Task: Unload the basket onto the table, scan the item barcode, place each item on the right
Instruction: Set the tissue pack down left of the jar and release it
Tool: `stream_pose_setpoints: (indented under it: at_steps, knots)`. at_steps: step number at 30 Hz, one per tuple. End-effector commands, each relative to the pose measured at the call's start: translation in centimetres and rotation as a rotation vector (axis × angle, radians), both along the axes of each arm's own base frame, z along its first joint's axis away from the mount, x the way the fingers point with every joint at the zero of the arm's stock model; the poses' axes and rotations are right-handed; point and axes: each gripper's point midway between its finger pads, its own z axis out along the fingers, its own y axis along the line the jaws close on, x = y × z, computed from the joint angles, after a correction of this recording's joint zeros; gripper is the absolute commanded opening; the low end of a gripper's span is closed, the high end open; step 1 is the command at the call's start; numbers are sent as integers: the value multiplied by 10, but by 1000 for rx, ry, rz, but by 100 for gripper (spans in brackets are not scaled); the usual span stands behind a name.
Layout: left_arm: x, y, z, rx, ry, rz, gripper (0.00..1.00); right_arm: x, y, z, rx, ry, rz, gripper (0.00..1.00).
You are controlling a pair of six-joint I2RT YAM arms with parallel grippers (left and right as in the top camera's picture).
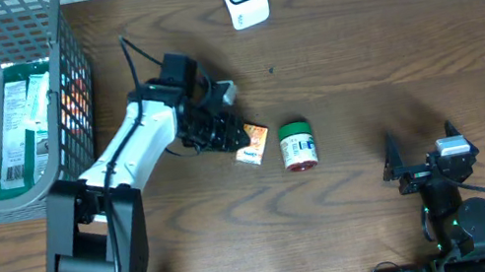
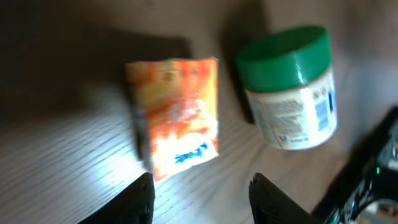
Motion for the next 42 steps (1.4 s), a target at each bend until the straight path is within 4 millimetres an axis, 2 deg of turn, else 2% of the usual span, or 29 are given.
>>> stream_pose_setpoints:
  at_steps: [1,7,13,20,27,31,38,42]
  knots:
    - [-12,-10,-7,-66,-16,-87,50,0,2,0,6,0,7,99]
    - [-7,-3,-20,-19,-51,-76,50,0,2,0,6,0,7,99]
    - [-3,-4,-26,-30,-88,-76,50,0,2,0,6,0,7,99]
    - [-9,-2,-38,-30,-88,-71,51,0,2,0,6,0,7,99]
    - [-6,-3,-43,-40,-73,-5,50,0,2,0,6,0,7,99]
    - [-5,-4,-43,-41,-56,22,41,0,2,0,6,0,7,99]
    - [-5,-5,-42,-40,-25,64,41,0,2,0,6,0,7,99]
    - [6,-4,-21,-37,-61,82,48,0,2,0,6,-1,7,99]
